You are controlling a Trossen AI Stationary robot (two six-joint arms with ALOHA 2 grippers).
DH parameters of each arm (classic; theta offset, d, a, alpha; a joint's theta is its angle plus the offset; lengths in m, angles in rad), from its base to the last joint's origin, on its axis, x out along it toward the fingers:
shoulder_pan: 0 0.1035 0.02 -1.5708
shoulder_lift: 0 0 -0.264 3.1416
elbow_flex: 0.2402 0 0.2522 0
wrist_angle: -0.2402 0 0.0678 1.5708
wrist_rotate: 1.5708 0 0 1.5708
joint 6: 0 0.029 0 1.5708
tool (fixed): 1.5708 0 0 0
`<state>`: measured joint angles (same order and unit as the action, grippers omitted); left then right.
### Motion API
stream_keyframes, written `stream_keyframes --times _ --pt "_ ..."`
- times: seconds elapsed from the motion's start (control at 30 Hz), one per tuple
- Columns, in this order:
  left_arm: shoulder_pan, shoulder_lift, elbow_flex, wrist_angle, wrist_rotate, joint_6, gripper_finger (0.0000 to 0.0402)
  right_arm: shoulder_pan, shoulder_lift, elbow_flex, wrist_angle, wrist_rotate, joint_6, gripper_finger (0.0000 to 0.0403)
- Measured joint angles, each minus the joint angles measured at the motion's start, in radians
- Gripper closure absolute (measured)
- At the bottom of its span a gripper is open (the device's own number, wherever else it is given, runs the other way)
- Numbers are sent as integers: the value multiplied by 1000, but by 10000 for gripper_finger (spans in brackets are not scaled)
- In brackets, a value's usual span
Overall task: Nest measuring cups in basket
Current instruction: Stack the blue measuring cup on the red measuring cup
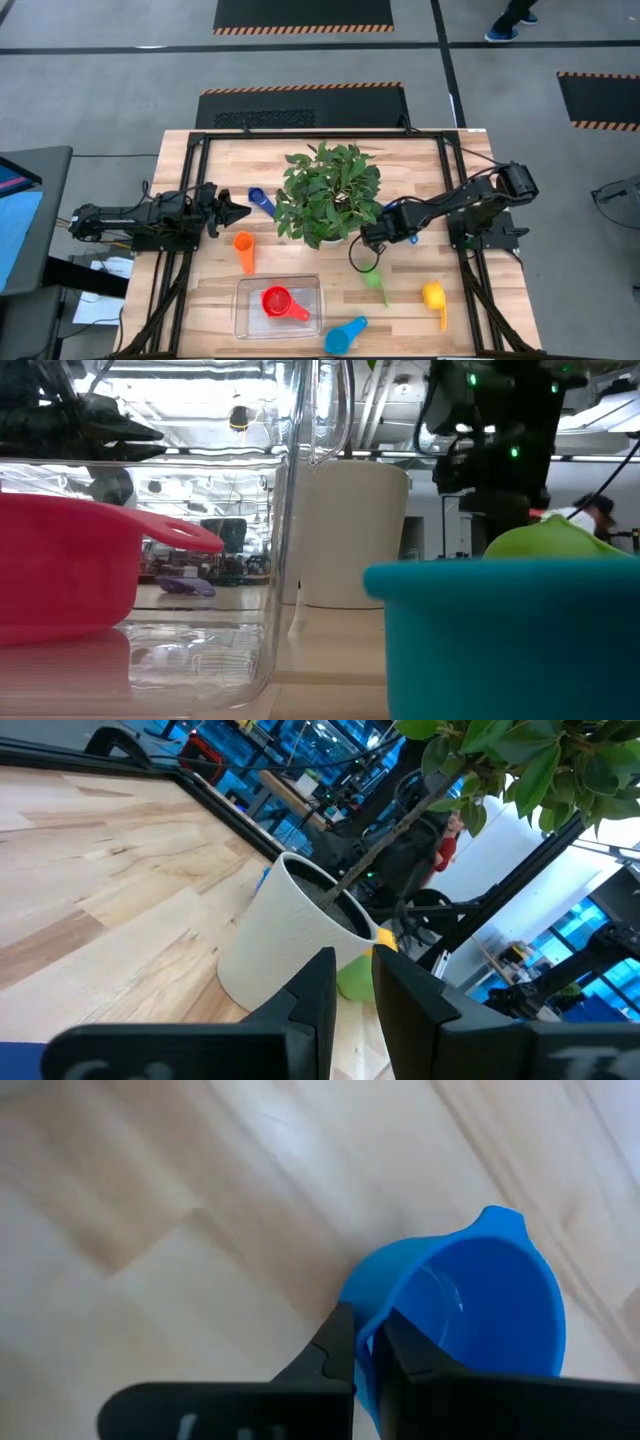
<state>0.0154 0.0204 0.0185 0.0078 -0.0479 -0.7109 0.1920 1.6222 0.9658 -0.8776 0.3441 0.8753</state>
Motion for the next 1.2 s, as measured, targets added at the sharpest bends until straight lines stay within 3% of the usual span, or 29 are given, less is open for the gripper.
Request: stream_keyframes --times 0.27,0.43,0.57,0.77,0.9,1.1,1.2 --pt "0 0 0 -3 22 0 343 102 -1 253 -296 -44 47 384" --pt "0 0 0 -5 43 0 343 239 -2 427 -410 -71 197 384" --pt "0 0 0 -5 43 0 343 363 0 532 -380 -51 383 384" --pt "0 0 0 -5 43 0 343 500 5 556 -41 25 469 384" --pt "0 0 0 -6 43 0 343 521 55 556 187 107 470 384" --pt "0 1 0 -6 41 0 343 489 188 566 578 113 272 385" --pt "0 -1 0 -6 41 0 343 465 253 625 645 103 127 385"
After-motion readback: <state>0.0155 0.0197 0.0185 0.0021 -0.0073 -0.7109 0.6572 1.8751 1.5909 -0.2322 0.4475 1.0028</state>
